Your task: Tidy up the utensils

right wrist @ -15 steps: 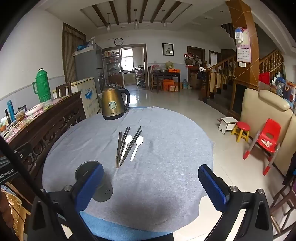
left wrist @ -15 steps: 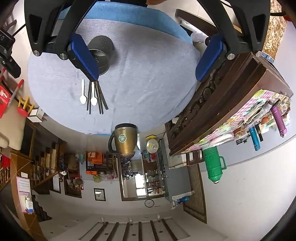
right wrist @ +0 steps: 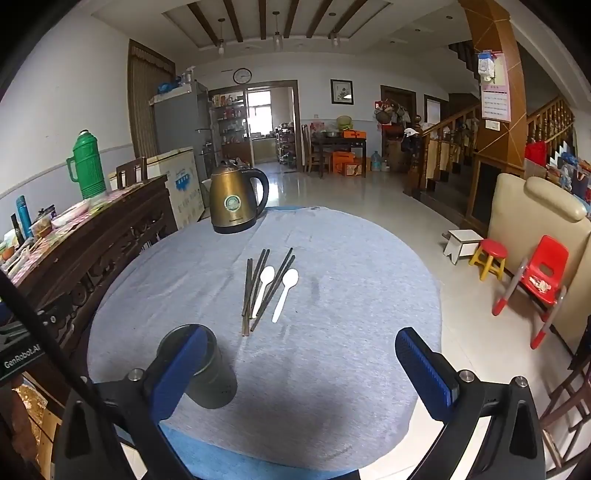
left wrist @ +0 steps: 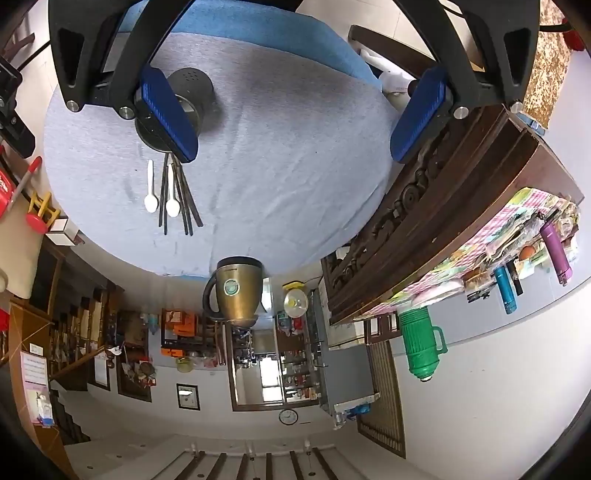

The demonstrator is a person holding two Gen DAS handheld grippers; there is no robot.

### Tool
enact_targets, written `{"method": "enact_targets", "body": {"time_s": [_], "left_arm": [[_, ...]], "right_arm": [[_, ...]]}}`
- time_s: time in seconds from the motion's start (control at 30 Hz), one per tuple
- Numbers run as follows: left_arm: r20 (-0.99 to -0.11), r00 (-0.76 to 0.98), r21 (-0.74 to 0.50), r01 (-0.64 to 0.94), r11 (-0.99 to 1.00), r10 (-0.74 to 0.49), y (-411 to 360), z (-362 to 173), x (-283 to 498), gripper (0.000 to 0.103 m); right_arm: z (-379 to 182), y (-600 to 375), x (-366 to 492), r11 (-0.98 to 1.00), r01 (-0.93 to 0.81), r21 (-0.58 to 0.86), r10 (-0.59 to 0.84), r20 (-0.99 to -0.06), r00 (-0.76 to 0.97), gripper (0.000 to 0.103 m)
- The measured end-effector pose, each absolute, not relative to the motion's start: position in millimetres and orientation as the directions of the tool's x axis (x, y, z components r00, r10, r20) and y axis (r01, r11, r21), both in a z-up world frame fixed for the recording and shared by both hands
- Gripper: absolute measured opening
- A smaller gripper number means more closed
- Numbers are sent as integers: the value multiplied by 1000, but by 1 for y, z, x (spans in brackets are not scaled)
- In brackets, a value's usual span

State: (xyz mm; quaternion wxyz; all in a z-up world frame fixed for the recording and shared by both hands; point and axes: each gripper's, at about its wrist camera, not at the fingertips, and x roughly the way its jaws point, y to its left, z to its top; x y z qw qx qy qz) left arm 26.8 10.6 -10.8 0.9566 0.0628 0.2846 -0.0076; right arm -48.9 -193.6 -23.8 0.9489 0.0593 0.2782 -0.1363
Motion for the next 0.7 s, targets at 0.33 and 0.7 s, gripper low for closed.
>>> {"method": "enact_targets", "body": {"time_s": [0.33,0.7], "left_arm": [[-555,832,107,44,993,23,18,-17,32,103],[-560,828,104,46,994,20,18,-20,32,103]], "right_arm": [[-29,-184,-46,961,274,35,-209,-554,806,103],[-31,-183,-44,962,271,43,-201,-560,804,103]]}}
